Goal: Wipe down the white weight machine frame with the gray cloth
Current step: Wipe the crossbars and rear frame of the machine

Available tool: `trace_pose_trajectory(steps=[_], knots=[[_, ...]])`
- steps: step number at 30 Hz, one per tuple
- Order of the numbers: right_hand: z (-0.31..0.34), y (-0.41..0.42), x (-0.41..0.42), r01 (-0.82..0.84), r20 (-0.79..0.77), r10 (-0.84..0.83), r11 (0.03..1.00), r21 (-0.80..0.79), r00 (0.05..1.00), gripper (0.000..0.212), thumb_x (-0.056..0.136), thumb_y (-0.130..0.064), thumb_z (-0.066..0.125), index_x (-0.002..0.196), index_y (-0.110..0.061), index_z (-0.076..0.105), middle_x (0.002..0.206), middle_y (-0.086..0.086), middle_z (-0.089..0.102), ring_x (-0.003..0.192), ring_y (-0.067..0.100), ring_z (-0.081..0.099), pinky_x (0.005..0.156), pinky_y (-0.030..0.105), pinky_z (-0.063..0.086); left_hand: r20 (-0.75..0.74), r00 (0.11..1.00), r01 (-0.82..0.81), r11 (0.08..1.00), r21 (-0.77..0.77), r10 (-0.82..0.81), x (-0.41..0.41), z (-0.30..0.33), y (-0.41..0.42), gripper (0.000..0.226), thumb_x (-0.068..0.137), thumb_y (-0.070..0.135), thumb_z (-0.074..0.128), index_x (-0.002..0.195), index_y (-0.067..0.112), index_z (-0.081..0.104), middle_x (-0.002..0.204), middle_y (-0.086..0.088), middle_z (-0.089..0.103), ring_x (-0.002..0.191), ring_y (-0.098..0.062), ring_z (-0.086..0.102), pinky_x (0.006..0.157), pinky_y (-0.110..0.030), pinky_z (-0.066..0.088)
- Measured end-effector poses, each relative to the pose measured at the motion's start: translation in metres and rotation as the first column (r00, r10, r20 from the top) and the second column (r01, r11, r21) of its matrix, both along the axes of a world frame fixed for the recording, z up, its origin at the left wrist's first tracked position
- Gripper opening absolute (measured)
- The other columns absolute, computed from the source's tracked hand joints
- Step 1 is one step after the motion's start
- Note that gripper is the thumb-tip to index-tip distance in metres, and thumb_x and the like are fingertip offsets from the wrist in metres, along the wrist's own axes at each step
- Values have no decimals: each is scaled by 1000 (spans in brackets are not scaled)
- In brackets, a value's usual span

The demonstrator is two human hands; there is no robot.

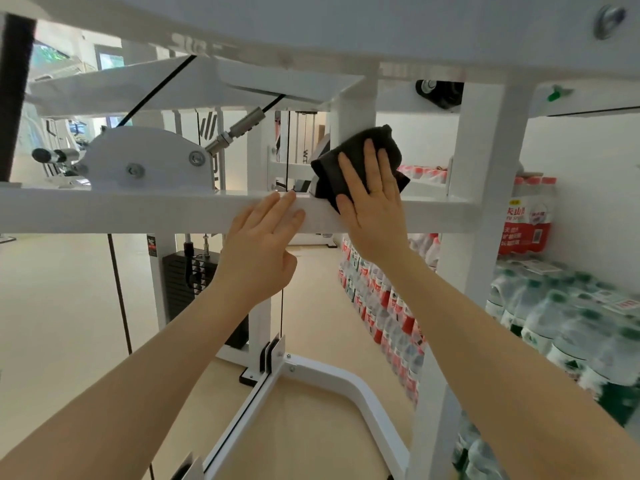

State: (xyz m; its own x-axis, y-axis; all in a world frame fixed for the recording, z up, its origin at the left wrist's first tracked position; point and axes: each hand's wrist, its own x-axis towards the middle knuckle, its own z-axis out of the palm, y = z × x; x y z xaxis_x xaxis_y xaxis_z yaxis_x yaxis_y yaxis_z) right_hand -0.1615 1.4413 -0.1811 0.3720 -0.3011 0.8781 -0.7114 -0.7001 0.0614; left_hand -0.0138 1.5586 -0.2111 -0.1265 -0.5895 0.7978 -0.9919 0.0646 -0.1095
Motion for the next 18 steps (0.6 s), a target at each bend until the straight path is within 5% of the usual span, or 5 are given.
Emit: trace_pose_trajectory(steps=[5,9,14,18], knots=[[39,-5,1,-192,239,148,966,171,960,64,95,-35,46,148,-14,18,152,13,24,130,31,38,107,43,31,9,1000,-29,1000,11,29,-3,-2,-2,61,68,-4,66,127,-1,52,141,-22,39,132,-41,34,107,-48,17],[26,0,-17,-144,231,122,986,82,965,41,93,-13,51,132,-5,44,135,15,50,117,34,52,102,45,41,56,997,-52,999,14,51,-1,-1,-2,64,71,0,67,132,1,48,143,-21,36,134,-39,31,108,-45,14],[-7,-8,-63,169,116,-143,951,-259,983,39,86,-4,50,124,-6,57,135,19,50,125,40,45,104,48,33,61,995,-83,995,57,79,-4,-7,-4,69,78,6,62,141,5,33,151,-17,20,140,-35,16,113,-42,3],[-37,-16,-68,135,-27,-133,988,73,991,63,95,-37,41,146,-6,22,151,14,25,141,33,19,114,46,8,17,990,-139,988,71,138,-19,-11,-7,77,79,12,62,145,7,23,153,-18,9,142,-35,7,113,-44,-2]])
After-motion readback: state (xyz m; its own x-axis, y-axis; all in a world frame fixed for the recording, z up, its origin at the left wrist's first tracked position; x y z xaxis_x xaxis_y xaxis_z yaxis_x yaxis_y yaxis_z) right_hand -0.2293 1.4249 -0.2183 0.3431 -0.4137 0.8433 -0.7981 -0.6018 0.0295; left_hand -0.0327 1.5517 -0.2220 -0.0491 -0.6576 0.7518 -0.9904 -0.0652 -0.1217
